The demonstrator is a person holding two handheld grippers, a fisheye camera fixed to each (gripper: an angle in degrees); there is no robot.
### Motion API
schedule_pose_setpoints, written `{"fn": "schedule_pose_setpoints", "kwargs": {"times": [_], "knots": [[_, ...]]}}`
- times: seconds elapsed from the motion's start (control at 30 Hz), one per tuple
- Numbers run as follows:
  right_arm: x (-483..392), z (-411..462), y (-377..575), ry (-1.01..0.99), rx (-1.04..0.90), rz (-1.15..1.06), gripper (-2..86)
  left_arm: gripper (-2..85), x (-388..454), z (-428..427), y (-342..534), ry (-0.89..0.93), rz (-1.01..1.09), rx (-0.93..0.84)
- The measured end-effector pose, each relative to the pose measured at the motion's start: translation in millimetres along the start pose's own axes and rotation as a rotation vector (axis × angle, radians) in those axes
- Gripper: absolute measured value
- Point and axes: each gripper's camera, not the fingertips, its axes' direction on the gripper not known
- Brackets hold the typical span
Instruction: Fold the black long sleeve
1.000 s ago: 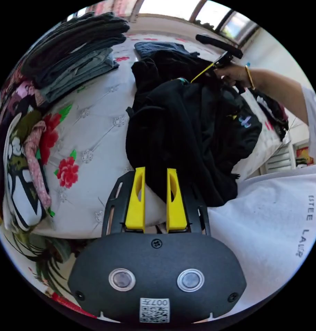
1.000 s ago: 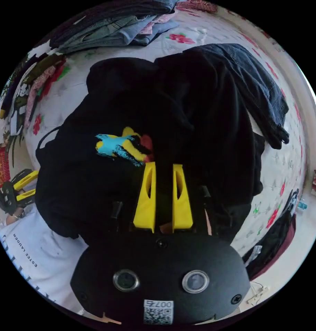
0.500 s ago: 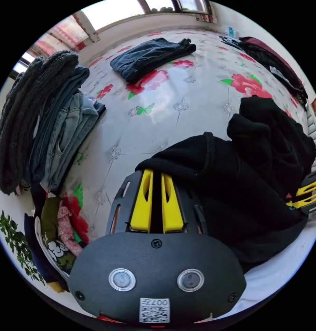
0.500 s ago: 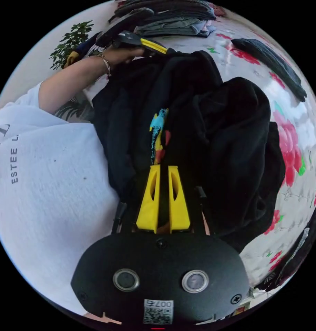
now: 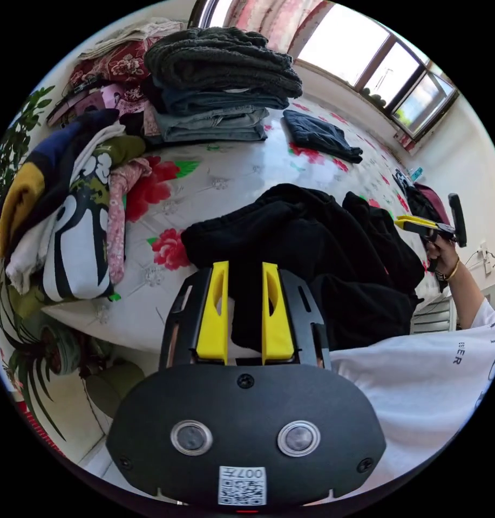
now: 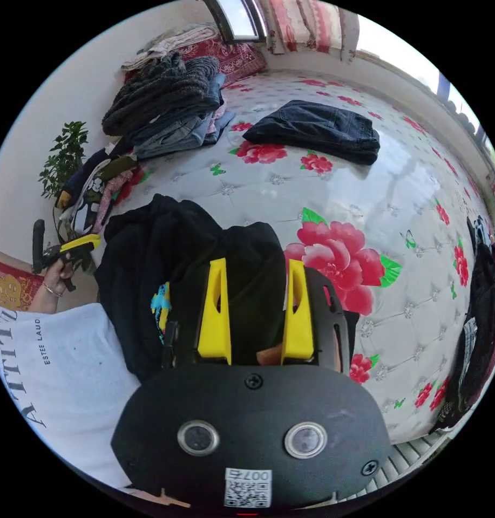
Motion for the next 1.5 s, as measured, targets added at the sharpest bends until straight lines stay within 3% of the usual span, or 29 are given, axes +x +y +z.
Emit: {"fn": "schedule_pose_setpoints", "kwargs": {"times": [0.13,0.27,0.43,0.6,0.7,0.83,1.0,1.07,1.13,1.3,1.5], "knots": [[-15.1,32.2,-22.6,0.068,-0.084,-0.051,12.4,11.5,-1.1,1.7,12.8,0.053,-0.039,-0.036],[-20.1,61.2,-30.6,0.009,-0.191,-0.07,12.1,13.1,2.6,15.3,4.2,0.136,-0.057,-0.096],[-23.9,39.9,-36.4,-0.048,-0.106,-0.054,11.2,13.3,4.5,32.0,-10.6,0.13,-0.088,-0.143],[-43.7,62.8,-31.5,-0.055,-0.286,-0.125,8.8,6.8,9.0,49.5,-31.2,0.062,-0.063,-0.148],[-29.7,2.4,-39.1,0.121,-0.078,-0.068,7.5,4.4,11.9,36.7,-54.9,0.102,-0.032,-0.103],[11.0,-162.3,-45.4,0.354,0.36,0.06,7.2,3.8,-2.5,-45.3,-77.3,0.165,-0.031,0.171],[59.1,-263.0,-51.6,0.551,0.575,0.25,7.1,4.7,-19.1,-76.2,-110.9,0.078,-0.018,0.305],[89.3,-254.9,-51.1,0.5,0.525,0.363,7.2,6.1,-28.6,-58.5,-133.8,0.163,-0.027,0.336],[124.7,-210.6,-44.1,0.398,0.328,0.493,7.3,7.2,-32.1,-36.3,-149.3,0.178,-0.079,0.273],[102.0,-121.9,-2.8,0.34,0.184,0.299,6.9,11.1,-9.8,-2.0,-118.9,0.155,-0.17,0.18],[80.7,-29.3,52.0,0.075,-0.066,0.235,5.7,14.0,147.6,79.5,-44.8,0.176,0.299,-0.086]]}}
